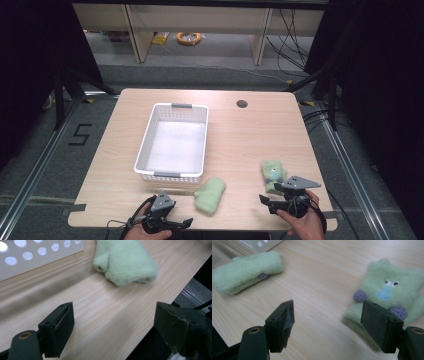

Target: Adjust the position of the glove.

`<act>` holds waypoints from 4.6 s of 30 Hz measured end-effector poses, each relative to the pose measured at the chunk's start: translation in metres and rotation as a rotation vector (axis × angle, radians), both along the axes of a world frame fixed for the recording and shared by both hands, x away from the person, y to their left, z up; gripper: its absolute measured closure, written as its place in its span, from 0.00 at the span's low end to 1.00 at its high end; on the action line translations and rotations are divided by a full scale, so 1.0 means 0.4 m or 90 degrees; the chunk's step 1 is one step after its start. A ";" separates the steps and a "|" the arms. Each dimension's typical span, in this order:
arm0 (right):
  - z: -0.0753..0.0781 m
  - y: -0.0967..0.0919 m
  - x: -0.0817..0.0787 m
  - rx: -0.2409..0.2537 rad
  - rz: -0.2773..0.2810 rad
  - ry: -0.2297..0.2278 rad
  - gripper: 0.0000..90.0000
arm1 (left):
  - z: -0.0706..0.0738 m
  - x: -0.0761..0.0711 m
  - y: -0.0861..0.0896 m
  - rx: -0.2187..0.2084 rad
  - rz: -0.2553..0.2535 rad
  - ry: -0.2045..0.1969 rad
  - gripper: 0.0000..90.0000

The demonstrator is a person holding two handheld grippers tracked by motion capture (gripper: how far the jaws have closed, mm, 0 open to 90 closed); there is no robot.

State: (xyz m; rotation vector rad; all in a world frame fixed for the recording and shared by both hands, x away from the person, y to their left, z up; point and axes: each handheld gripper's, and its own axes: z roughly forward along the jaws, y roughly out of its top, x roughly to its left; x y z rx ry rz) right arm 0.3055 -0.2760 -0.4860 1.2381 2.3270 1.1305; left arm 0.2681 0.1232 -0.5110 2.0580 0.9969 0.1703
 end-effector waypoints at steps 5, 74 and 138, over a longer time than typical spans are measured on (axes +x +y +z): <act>-0.002 0.004 -0.003 0.001 -0.007 0.009 0.31 | 0.002 0.000 0.001 0.005 -0.006 0.000 0.18; -0.033 0.346 0.209 -0.047 0.224 0.091 0.88 | 0.002 0.062 -0.114 0.075 -0.053 -0.067 0.80; -0.005 0.103 0.000 0.021 0.062 0.075 0.67 | 0.046 0.116 -0.197 0.071 -0.142 -0.078 0.62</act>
